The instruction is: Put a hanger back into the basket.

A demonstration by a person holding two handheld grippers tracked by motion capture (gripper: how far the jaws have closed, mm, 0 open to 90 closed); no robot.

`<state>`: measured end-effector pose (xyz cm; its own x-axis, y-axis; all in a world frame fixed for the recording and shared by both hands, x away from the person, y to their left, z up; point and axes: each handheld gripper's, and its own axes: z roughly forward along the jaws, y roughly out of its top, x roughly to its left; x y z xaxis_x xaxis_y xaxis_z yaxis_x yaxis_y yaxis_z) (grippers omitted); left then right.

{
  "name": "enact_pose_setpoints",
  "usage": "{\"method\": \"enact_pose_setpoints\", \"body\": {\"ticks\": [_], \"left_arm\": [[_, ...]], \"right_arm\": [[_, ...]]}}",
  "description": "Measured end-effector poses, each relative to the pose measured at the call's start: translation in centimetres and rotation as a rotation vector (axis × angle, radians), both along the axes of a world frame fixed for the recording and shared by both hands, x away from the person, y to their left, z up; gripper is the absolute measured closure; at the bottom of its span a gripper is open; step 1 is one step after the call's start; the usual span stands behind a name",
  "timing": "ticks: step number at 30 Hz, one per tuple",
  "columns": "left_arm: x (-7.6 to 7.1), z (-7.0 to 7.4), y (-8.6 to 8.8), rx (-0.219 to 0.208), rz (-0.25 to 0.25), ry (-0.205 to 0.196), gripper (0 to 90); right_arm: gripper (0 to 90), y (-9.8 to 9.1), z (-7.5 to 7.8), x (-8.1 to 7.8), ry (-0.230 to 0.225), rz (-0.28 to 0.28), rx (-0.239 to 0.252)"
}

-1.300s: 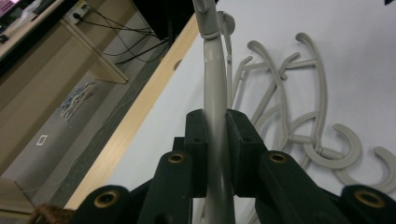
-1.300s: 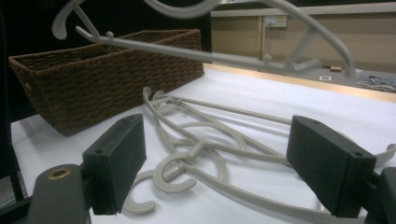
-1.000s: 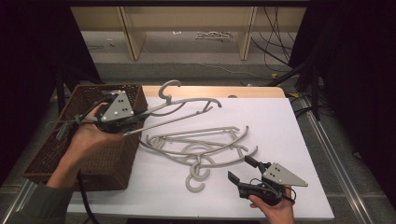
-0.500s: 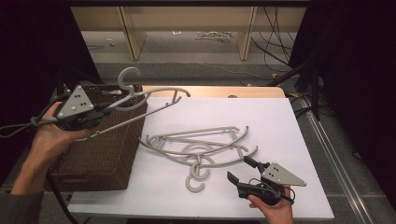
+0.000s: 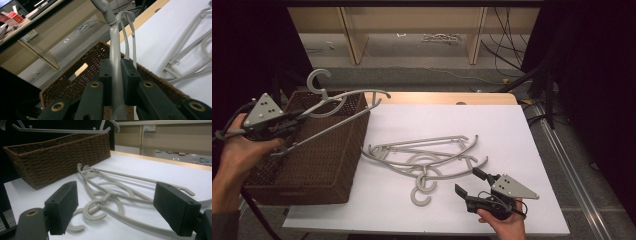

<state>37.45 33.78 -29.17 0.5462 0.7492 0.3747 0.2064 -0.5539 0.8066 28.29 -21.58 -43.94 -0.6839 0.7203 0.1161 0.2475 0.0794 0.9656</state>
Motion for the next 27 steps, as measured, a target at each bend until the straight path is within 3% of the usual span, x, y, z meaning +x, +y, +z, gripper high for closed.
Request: {"method": "enact_pose_setpoints", "body": {"ticks": [12,15,22,27], "left_arm": [[-1.0,-0.2,4.4,-0.020,0.108,-0.007,80.3],[-1.2,-0.5,5.3,-0.025,0.134,-0.005,80.2],[-1.1,-1.5,6.8,-0.050,0.176,0.013,80.2],[-0.5,-2.5,7.1,-0.033,0.185,0.040,80.2]], "right_arm": [[20.9,0.2,-0.1,0.0,-0.002,0.004,0.013],[20.9,0.1,0.0,0.0,0.009,0.008,-0.010],[21.0,0.3,-0.2,0.0,0.015,0.017,-0.012],[20.9,0.3,-0.2,0.0,0.016,0.016,-0.012]]}}
